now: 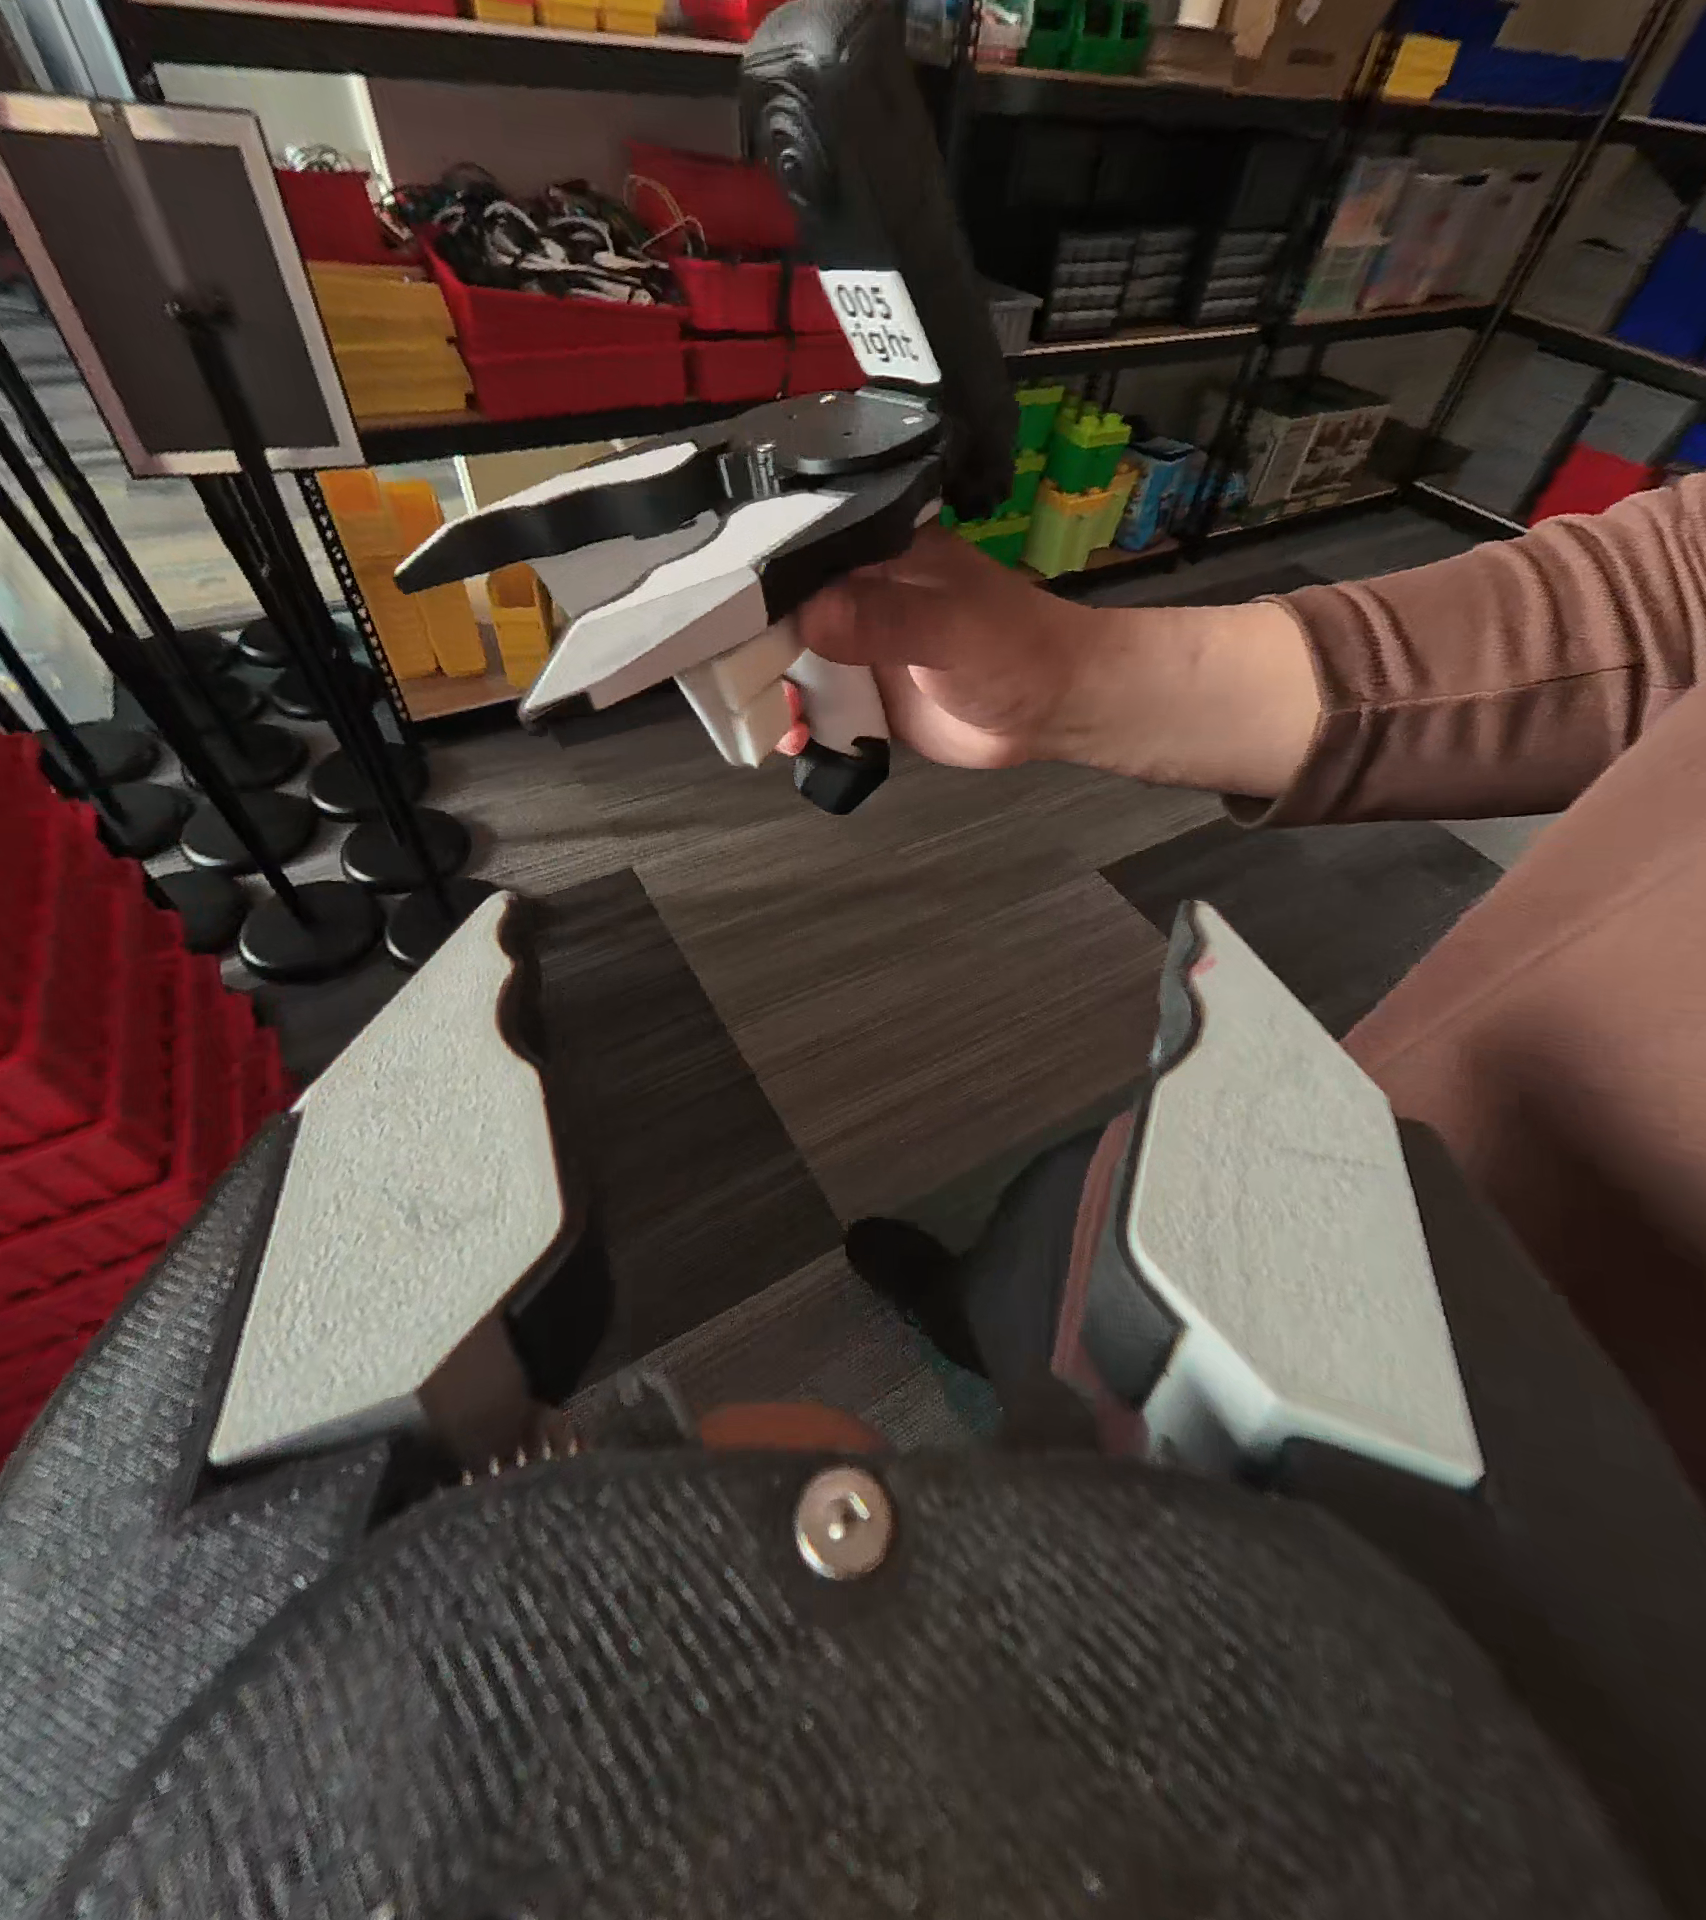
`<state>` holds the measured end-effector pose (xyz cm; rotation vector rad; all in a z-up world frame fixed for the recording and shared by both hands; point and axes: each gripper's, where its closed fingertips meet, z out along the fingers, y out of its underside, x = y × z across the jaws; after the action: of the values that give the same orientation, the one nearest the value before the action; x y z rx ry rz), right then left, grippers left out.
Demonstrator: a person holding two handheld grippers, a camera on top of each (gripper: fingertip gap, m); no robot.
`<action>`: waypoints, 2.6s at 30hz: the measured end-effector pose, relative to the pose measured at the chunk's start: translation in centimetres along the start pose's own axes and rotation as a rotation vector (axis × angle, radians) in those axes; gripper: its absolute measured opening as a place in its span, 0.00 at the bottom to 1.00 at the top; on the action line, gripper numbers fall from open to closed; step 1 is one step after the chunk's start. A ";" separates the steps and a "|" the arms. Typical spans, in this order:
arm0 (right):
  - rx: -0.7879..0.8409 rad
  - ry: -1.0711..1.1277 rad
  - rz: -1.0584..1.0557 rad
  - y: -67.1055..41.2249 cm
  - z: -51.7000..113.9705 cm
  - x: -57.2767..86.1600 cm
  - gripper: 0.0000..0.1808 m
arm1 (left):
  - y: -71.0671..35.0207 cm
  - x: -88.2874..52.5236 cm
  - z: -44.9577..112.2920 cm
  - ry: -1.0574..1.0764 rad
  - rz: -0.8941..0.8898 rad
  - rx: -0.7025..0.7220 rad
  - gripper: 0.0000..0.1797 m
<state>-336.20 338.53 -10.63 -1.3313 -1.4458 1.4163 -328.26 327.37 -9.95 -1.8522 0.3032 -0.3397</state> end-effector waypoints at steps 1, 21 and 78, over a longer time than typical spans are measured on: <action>0.001 0.001 -0.012 0.4 -0.4 0.9 0.58 | 0.1 -0.4 1.2 -0.015 -0.021 -0.010 0.67; -0.172 0.129 -0.078 10.0 -22.4 28.6 0.48 | -7.6 -24.3 22.8 -0.491 -0.442 0.072 0.44; -0.045 0.479 0.263 -2.9 3.0 46.3 0.39 | 10.5 -93.9 -31.2 -1.275 -0.767 -0.792 0.51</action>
<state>-349.96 382.58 -16.09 -1.7936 -1.0173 1.1153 -427.29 331.87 -18.49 -2.4852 -1.3321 0.5795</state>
